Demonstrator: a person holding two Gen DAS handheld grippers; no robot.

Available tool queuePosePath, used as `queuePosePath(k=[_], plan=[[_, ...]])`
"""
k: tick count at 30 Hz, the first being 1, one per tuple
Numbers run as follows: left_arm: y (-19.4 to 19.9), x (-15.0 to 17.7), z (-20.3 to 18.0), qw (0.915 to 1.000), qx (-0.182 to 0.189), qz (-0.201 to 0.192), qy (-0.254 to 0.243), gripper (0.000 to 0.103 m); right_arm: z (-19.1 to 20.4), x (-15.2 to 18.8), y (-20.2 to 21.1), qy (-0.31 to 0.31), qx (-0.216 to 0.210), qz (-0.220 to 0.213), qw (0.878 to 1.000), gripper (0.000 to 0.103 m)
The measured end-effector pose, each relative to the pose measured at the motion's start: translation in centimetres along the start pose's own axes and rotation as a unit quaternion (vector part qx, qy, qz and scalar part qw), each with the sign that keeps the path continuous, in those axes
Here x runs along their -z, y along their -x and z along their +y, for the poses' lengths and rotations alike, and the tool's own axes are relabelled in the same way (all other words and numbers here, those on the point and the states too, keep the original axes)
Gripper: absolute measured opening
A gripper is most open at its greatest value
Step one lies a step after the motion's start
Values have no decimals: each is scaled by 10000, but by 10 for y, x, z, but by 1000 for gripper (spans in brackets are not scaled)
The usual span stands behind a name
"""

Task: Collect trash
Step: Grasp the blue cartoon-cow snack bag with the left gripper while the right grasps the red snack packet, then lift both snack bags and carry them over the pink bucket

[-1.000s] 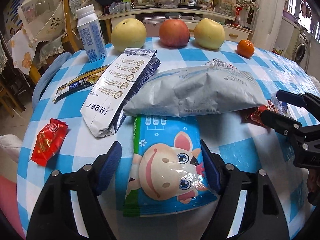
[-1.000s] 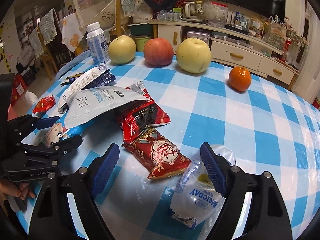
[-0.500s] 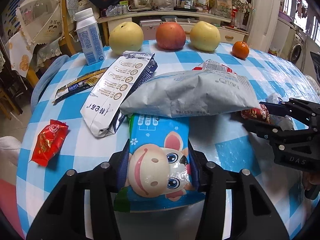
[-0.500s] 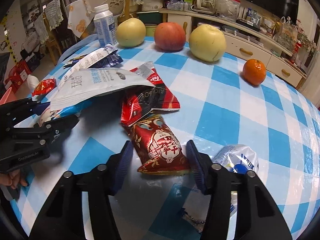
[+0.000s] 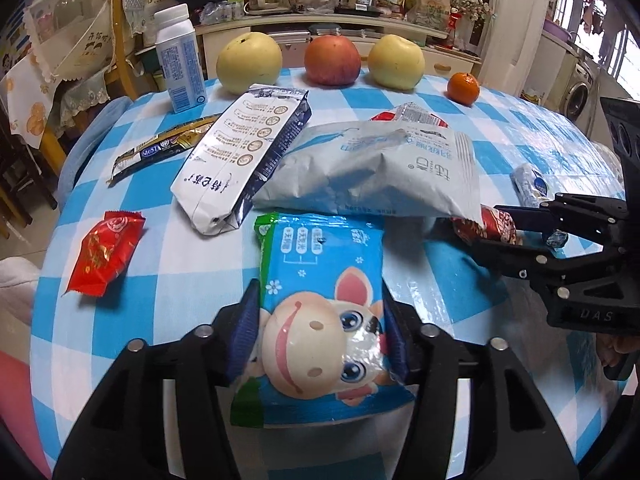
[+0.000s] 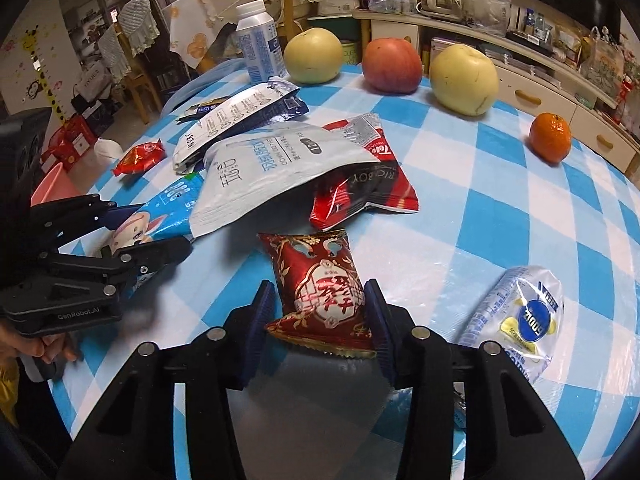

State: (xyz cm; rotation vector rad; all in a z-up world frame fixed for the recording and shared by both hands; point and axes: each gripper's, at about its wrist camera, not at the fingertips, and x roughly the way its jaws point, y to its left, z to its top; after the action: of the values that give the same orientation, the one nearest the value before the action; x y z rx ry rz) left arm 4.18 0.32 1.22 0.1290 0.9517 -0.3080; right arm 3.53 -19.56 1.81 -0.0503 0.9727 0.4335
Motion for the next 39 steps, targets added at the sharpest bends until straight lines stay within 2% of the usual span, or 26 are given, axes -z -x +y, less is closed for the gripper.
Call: queuePosePath(k=[1, 3, 6, 8, 10, 11, 13, 23, 31, 39], plan=[[-1, -1, 1, 10000, -3, -14, 6, 68, 0, 0, 0, -11, -14, -10, 10000, 51], [-5, -4, 2, 10000, -58, -14, 28, 71, 0, 0, -1, -47, -36, -41, 10000, 54], [-7, -6, 2, 9999, -84, -51, 57, 71, -1, -1, -2, -103, -55, -90, 9999, 55], [-7, -5, 2, 9999, -63, -59, 83, 65, -1, -2, -3, -130, -52, -104, 9998, 55], [-5, -5, 1, 9999, -52, -79, 57, 54, 0, -2, -3, -115, -23, -104, 9999, 54], [-4, -4, 0, 9999, -54, -75, 70, 52, 1, -2, -3, -95, 4, -104, 9999, 50], [-3, -3, 2, 9999, -28, -89, 129, 48, 2, -1, -2, -66, 34, -96, 9999, 49], [12, 10, 24, 9975, 357, -36, 604, 44, 10, 9, 8, -116, -58, -12, 9999, 47], [39, 17, 43, 9951, 388, -312, 855, 43, 40, 17, 12, 15, -200, -15, 9998, 47], [66, 20, 67, 9923, 287, -585, 1058, 43, 66, 13, 20, -236, -423, -256, 9985, 47]])
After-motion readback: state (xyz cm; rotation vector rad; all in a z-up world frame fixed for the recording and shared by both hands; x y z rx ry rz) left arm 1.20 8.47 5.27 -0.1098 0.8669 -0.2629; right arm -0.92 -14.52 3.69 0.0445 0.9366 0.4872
